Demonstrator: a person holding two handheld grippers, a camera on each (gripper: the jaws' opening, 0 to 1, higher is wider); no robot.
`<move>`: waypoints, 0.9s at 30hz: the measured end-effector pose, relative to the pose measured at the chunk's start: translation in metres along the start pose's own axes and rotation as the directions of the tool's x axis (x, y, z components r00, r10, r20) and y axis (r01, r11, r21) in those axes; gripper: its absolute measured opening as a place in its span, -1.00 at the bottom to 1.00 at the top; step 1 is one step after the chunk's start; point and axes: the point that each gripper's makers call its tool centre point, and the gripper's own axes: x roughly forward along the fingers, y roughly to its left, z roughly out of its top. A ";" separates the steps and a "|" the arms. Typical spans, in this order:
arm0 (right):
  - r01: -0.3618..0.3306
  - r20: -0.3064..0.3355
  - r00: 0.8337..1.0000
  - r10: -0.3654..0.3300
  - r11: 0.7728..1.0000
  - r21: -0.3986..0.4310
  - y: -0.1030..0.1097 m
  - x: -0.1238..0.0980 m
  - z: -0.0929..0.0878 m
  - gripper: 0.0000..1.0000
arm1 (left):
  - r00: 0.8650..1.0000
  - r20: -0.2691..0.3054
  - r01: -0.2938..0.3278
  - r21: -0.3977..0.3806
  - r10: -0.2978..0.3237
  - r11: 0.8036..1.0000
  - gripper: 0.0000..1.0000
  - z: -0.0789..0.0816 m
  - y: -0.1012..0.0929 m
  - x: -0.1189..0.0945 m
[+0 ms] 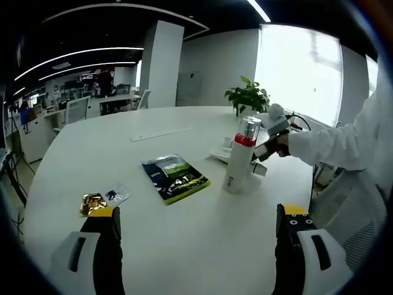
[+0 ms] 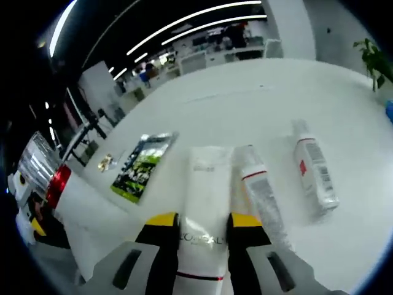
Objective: Arrange the skincare products in the storage area until every visible bottle or jar stands upright without overlapping.
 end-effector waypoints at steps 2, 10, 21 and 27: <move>-0.003 0.000 1.000 0.003 1.000 0.008 -0.004 -0.003 -0.004 -0.54 | 1.000 -0.002 0.001 -0.002 -0.001 1.000 0.99 0.000 -0.001 0.000; -0.013 0.001 1.000 0.013 0.999 0.045 0.003 -0.012 -0.012 -0.54 | 1.000 -0.008 0.018 -0.002 -0.018 1.000 0.99 0.000 -0.007 0.002; -0.094 0.051 0.995 0.085 0.974 0.204 0.006 -0.022 -0.025 -0.54 | 1.000 -0.015 0.026 -0.010 -0.026 1.000 0.99 -0.002 -0.006 0.002; -0.167 0.110 0.984 0.139 0.935 0.313 0.015 -0.029 -0.024 -0.55 | 0.999 -0.009 0.039 -0.025 -0.039 0.999 0.99 -0.001 -0.011 0.003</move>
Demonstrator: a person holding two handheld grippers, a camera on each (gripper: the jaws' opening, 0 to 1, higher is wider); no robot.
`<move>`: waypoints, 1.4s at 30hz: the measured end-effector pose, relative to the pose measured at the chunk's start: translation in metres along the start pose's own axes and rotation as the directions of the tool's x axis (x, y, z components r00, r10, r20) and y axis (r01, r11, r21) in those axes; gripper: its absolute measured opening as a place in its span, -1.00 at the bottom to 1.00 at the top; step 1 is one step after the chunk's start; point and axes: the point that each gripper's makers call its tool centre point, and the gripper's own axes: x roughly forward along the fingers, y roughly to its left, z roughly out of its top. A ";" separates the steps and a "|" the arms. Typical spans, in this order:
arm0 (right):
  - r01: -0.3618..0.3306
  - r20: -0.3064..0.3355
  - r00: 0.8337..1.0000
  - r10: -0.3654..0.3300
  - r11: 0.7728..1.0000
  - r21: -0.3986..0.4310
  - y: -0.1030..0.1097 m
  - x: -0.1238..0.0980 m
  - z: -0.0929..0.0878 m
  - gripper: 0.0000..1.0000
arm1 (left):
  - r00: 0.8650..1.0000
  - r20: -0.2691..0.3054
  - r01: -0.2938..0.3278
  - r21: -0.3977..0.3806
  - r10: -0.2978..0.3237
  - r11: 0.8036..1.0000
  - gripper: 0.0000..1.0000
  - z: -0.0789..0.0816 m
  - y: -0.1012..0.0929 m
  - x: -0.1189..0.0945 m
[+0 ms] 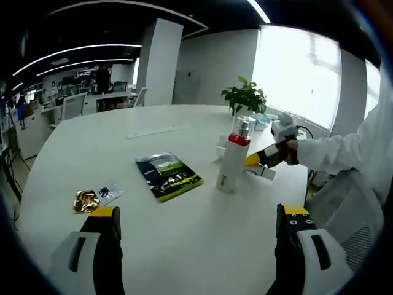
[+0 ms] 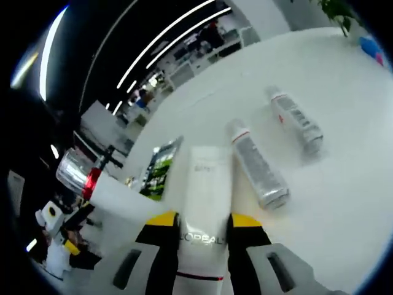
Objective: Arrange the skincare products in the storage area until every visible bottle or jar stands upright without overlapping.
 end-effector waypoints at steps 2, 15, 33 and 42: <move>-0.036 0.032 0.999 0.034 0.998 0.057 0.006 -0.004 0.005 -0.55 | 1.000 0.004 0.004 -0.001 -0.004 1.000 0.99 0.001 -0.001 -0.001; -0.174 0.149 0.975 0.165 0.984 0.049 0.056 -0.049 0.033 -0.54 | 0.999 0.012 0.034 -0.026 -0.033 0.999 0.99 0.003 -0.009 0.000; -0.287 0.235 0.930 0.283 0.958 -0.020 0.106 -0.089 0.043 -0.54 | 0.998 0.068 0.013 -0.060 -0.008 0.998 0.99 0.024 -0.010 -0.007; -0.286 0.232 0.911 0.340 0.929 -0.235 0.146 -0.106 0.041 -0.54 | 0.989 0.150 0.024 -0.068 -0.013 0.997 0.99 0.056 -0.019 -0.021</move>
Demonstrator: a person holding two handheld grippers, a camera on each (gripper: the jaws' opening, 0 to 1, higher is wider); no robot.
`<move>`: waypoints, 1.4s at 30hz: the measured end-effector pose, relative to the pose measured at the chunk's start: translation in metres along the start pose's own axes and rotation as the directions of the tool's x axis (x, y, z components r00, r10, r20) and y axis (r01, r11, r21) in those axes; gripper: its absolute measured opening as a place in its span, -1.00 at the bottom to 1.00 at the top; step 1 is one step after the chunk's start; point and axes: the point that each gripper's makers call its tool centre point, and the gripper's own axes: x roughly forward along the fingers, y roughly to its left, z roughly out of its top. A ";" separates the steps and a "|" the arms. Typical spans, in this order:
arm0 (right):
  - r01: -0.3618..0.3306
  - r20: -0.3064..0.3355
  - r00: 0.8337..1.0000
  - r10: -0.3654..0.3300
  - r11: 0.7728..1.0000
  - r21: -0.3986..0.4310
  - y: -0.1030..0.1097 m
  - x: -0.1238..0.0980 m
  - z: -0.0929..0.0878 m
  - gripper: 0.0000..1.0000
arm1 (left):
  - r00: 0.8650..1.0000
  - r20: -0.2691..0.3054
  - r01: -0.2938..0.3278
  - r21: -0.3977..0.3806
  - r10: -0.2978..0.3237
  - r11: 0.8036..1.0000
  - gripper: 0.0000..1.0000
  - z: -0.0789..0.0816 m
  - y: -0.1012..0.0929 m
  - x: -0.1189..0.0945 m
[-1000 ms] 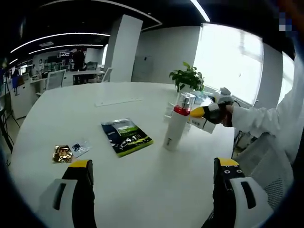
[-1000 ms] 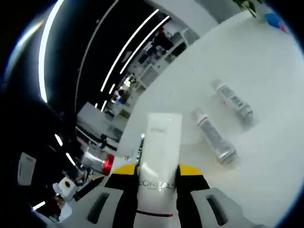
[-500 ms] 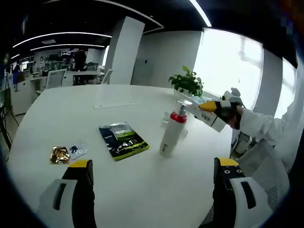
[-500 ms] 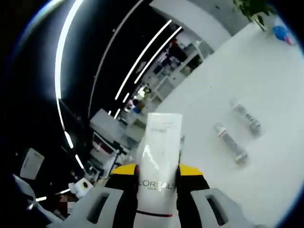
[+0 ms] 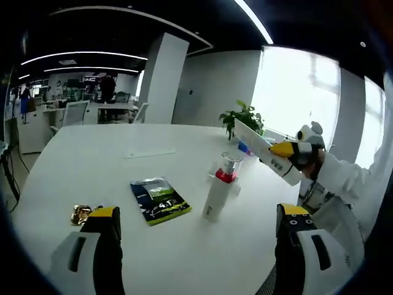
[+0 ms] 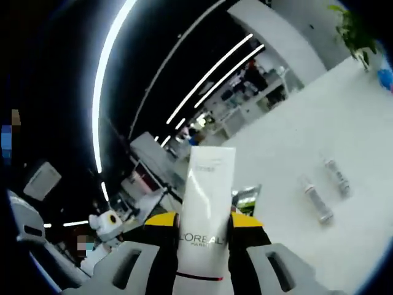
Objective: Arrange the skincare products in the storage area until every visible bottle or jar stands upright without overlapping.
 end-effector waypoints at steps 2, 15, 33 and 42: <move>-0.008 -0.002 1.000 0.008 0.999 -0.036 0.006 0.001 0.002 -0.54 | 1.000 0.014 0.008 -0.011 -0.008 1.000 0.98 0.006 -0.003 0.000; -0.070 -0.055 0.997 0.060 0.977 -0.202 0.044 0.014 -0.010 -0.54 | 0.991 0.127 0.051 -0.030 -0.047 0.998 0.89 0.043 -0.021 -0.006; -0.165 -0.159 0.981 0.113 0.916 -0.365 0.083 0.036 -0.044 -0.53 | 0.961 0.244 0.163 -0.116 -0.131 0.980 0.74 0.066 -0.049 0.004; -0.201 -0.185 0.973 0.138 0.904 -0.378 0.095 0.040 -0.055 -0.53 | 0.954 0.244 0.213 -0.144 -0.174 0.966 0.58 0.067 -0.061 0.014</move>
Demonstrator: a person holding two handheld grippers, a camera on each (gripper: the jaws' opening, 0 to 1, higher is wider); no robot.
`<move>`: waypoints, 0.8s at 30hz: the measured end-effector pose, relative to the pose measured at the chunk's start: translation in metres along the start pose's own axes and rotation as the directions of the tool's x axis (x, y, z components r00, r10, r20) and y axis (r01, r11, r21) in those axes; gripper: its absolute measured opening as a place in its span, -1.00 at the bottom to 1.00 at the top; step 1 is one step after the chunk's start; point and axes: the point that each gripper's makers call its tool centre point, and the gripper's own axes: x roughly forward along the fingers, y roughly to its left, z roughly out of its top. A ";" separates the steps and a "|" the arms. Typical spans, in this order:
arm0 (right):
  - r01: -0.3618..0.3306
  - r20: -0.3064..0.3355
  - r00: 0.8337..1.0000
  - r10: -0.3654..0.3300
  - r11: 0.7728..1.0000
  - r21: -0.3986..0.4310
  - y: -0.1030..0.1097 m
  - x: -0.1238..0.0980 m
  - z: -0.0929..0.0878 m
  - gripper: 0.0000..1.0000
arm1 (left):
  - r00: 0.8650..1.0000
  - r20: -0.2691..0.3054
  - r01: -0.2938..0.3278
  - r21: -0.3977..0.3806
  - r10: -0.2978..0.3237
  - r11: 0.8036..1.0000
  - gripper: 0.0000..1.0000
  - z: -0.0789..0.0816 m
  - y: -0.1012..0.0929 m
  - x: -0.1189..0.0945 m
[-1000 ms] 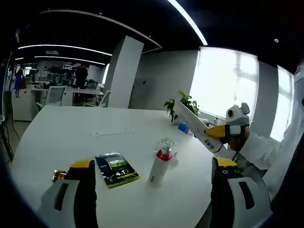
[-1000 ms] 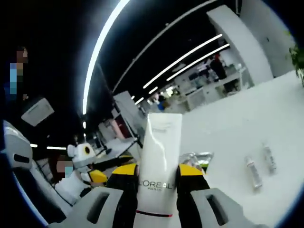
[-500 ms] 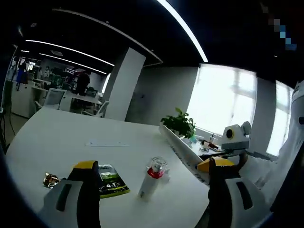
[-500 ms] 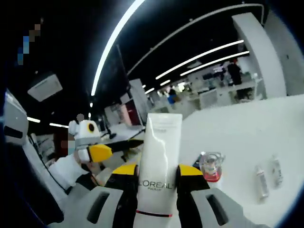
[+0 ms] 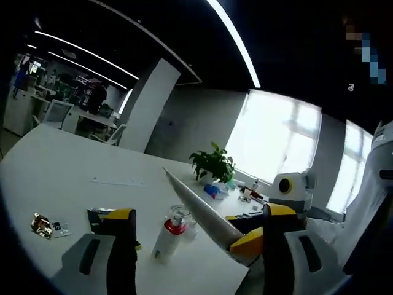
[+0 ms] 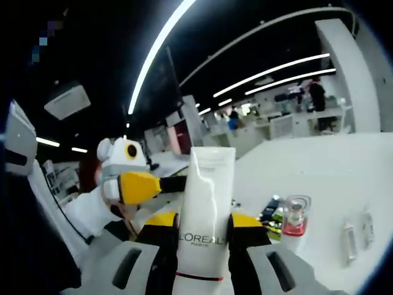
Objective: Arrange the skincare products in the storage area until every visible bottle or jar stands upright without overlapping.
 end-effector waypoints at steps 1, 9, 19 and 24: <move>-0.003 -0.002 1.000 0.003 1.000 0.000 0.001 0.000 0.000 -0.53 | 1.000 -0.002 0.002 0.001 -0.002 1.000 0.57 -0.001 0.000 0.001; -0.015 -0.021 1.000 0.014 1.000 -0.018 0.006 0.006 -0.005 -0.53 | 1.000 -0.002 0.031 -0.015 -0.031 0.999 0.43 -0.005 -0.005 0.005; -0.019 -0.043 0.999 0.017 0.999 -0.048 0.009 0.011 -0.009 -0.53 | 0.998 -0.009 0.062 -0.020 -0.062 0.998 0.38 -0.008 -0.011 0.007; -0.020 -0.051 0.999 0.018 0.999 -0.044 0.010 0.012 -0.012 -0.53 | 0.998 -0.008 0.068 -0.013 -0.068 0.998 0.47 -0.009 -0.012 0.009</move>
